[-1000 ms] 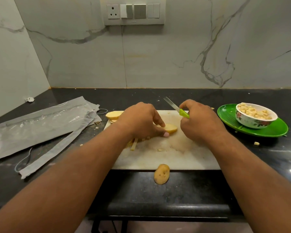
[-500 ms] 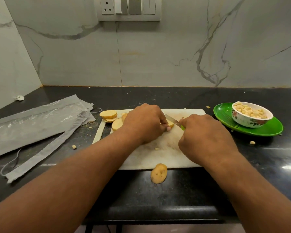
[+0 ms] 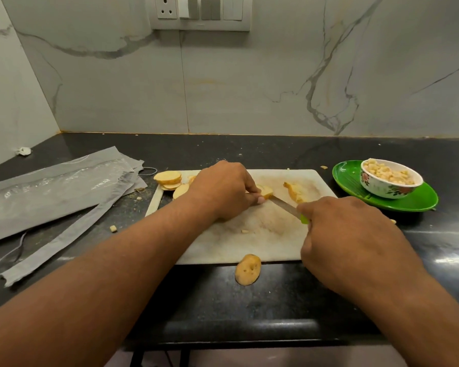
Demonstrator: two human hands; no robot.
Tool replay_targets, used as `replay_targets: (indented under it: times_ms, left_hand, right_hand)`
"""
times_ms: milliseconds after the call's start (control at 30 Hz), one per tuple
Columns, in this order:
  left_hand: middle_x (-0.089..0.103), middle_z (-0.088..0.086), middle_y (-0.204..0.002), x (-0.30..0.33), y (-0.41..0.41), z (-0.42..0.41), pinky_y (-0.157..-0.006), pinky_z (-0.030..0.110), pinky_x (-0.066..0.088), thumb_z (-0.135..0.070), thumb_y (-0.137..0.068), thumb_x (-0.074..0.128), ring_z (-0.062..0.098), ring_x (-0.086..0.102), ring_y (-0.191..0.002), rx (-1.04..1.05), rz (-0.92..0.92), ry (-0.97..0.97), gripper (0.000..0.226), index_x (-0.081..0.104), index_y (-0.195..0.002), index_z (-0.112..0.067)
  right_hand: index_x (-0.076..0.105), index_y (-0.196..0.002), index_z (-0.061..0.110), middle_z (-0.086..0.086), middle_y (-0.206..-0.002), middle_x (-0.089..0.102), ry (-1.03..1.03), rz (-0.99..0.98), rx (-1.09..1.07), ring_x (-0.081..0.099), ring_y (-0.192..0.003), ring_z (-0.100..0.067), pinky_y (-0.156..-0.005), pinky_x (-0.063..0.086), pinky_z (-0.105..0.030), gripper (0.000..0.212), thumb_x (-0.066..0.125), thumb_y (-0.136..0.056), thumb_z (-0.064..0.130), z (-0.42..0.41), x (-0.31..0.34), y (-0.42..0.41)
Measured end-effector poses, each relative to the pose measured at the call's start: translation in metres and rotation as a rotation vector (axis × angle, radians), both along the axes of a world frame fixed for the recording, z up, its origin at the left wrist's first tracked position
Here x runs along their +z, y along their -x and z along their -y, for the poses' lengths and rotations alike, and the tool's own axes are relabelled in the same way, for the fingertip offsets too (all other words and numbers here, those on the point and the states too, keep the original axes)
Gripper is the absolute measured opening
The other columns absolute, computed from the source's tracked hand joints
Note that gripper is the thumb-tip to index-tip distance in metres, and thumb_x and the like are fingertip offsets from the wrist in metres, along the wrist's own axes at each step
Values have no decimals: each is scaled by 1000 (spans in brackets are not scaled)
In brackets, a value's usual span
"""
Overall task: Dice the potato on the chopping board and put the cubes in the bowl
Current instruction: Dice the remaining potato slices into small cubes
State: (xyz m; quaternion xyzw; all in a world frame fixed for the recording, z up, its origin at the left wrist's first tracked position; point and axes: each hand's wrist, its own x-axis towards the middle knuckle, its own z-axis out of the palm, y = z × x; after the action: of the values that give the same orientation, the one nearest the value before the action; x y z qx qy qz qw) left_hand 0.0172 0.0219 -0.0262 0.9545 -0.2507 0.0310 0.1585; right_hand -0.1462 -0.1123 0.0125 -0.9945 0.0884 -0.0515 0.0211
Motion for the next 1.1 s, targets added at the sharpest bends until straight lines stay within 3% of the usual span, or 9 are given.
replay_targets:
  times_ms: [67,167,333,533,633,733,933,1100]
  left_hand:
    - [72,-12,-124,2,1,-2,-103,45,52,-55,-95,67,13,60,-108,1,5,-29,33,75,-121,-37]
    - [72,-11,-126,2,1,-4,-109,49,47,-54,-95,67,16,59,-115,23,13,-15,31,75,-121,-38]
    - [72,-12,-125,-2,-3,-4,-114,55,40,-53,-94,69,12,57,-109,32,-8,30,30,76,-120,-39]
    - [68,-12,-134,-1,0,-6,-124,57,18,-52,-96,66,18,52,-132,38,0,9,30,73,-124,-43]
    - [69,-13,-133,0,2,-8,-124,56,21,-52,-96,66,18,52,-133,33,-4,20,29,73,-122,-43]
    - [69,-13,-134,1,2,-9,-124,55,22,-53,-96,65,17,52,-133,34,-11,13,30,73,-123,-42]
    - [74,-15,-120,-2,-2,-7,-113,55,41,-54,-95,67,13,59,-111,40,2,33,28,76,-118,-42]
    - [72,-16,-124,-2,-4,-7,-113,54,41,-55,-93,69,13,58,-115,41,-4,39,27,76,-117,-43]
  right_hand:
    - [57,-131,32,0,-96,52,21,27,-9,50,-80,-20,-63,43,-30,44,55,-88,26,-3,2,-4]
    - [56,-131,31,0,-91,44,37,20,-24,46,-78,-19,-63,40,-30,44,57,-87,24,-7,8,-12]
    - [56,-132,30,0,-96,48,32,33,-24,50,-83,-17,-68,45,-29,45,60,-87,28,-6,17,-18]
    - [62,-122,27,2,-91,53,31,134,-2,51,-76,-15,-62,45,-29,37,60,-85,25,-12,12,-42]
    - [64,-117,24,1,-89,53,12,127,8,52,-75,-16,-60,44,-29,32,60,-85,22,-16,6,-56]
    - [64,-123,25,-2,-99,60,17,110,8,51,-78,-18,-63,43,-28,35,59,-88,23,-19,0,-60]
    - [58,-130,32,-1,-106,57,24,42,1,51,-85,-21,-67,41,-30,45,53,-86,25,-13,-4,-33]
    - [51,-137,36,0,-119,58,50,-55,-4,50,-85,-21,-69,47,-31,49,55,-88,31,-11,9,-8]
